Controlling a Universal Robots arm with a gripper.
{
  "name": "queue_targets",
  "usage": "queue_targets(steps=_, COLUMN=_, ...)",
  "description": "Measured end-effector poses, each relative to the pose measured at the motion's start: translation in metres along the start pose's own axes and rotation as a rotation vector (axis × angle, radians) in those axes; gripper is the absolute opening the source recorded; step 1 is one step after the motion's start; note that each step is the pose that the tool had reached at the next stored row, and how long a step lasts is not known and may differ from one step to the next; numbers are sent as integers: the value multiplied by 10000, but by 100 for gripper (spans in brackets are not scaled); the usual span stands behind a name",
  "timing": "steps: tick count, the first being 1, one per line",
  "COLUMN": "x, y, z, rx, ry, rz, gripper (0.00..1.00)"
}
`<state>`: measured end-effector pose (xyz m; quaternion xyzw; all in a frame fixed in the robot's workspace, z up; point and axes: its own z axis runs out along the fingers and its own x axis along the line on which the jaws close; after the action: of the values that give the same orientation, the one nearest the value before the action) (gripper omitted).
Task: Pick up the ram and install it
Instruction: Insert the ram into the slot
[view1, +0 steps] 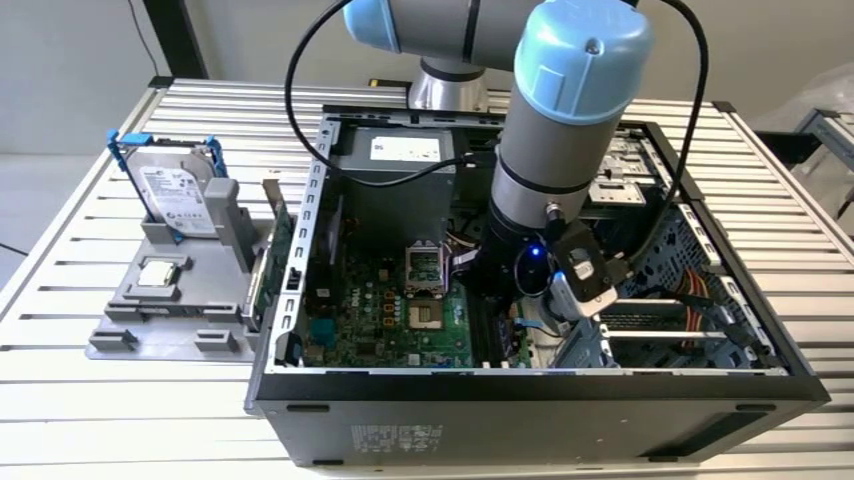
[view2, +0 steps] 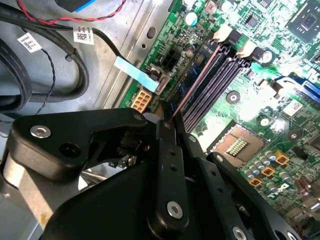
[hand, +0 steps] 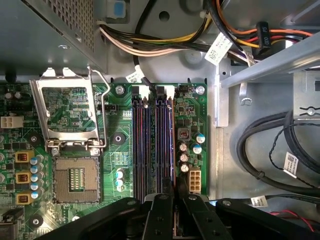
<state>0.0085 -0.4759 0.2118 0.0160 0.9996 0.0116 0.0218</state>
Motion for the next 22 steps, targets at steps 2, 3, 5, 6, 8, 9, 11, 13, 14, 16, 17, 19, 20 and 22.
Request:
queue_targets(steps=2, x=-1, y=1, z=-7, rx=3, ry=-2, rz=0, gripper=0)
queue_targets(steps=3, x=0, y=1, z=-8, rx=2, ry=-1, rz=0, gripper=0)
queue_targets(steps=5, x=0, y=0, z=-12, rx=7, ry=-1, rz=0, gripper=0)
queue_targets(steps=6, x=-1, y=0, z=-19, rx=13, ry=1, rz=0, gripper=0)
queue_targets(steps=8, x=-1, y=1, z=-31, rx=14, ry=0, rz=-1, gripper=0)
queue_targets(steps=9, x=-2, y=1, z=-40, rx=20, ry=0, rz=-1, gripper=0)
queue_targets(steps=11, x=-2, y=2, z=-48, rx=25, ry=-2, rz=-1, gripper=0)
queue_targets(steps=13, x=-2, y=2, z=-48, rx=24, ry=-2, rz=0, gripper=0)
queue_targets(steps=14, x=-2, y=2, z=-49, rx=25, ry=-2, rz=9, gripper=0)
queue_targets(steps=16, x=-1, y=1, z=-50, rx=31, ry=0, rz=46, gripper=0)
queue_targets(steps=17, x=0, y=1, z=-50, rx=31, ry=-2, rz=68, gripper=0)
queue_targets(steps=19, x=0, y=1, z=-50, rx=34, ry=-3, rz=117, gripper=0)
queue_targets(steps=20, x=0, y=1, z=-50, rx=34, ry=-4, rz=133, gripper=0)
queue_targets(steps=22, x=0, y=1, z=-50, rx=35, ry=-5, rz=164, gripper=0)
